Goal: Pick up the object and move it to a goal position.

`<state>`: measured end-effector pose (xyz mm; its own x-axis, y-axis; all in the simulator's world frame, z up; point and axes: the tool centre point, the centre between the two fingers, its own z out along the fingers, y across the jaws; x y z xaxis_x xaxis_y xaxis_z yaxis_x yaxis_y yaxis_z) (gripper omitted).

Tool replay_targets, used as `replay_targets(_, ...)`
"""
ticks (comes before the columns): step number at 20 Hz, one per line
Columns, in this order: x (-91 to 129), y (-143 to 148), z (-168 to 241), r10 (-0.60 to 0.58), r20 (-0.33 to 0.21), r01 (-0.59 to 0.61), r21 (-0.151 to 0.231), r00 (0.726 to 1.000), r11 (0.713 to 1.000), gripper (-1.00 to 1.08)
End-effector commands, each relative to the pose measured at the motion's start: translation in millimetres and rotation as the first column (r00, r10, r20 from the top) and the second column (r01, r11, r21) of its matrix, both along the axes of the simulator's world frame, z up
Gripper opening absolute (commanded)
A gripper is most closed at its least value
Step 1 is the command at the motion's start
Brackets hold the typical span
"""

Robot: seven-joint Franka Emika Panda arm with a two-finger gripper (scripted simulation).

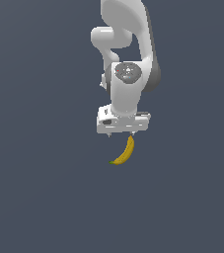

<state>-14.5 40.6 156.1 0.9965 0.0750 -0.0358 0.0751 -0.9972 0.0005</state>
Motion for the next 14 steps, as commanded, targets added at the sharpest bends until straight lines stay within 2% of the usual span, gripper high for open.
replay_targets(1, 0, 0, 0, 0.000, 0.000, 0.000, 0.000, 1.000, 1.000, 1.00)
replay_targets(10, 6, 10, -3, -0.031, 0.013, 0.030, 0.032, 0.999, 0.999, 1.00)
replay_targets(14, 6, 11, -2, -0.030, 0.013, 0.030, 0.033, 0.999, 0.999, 1.00)
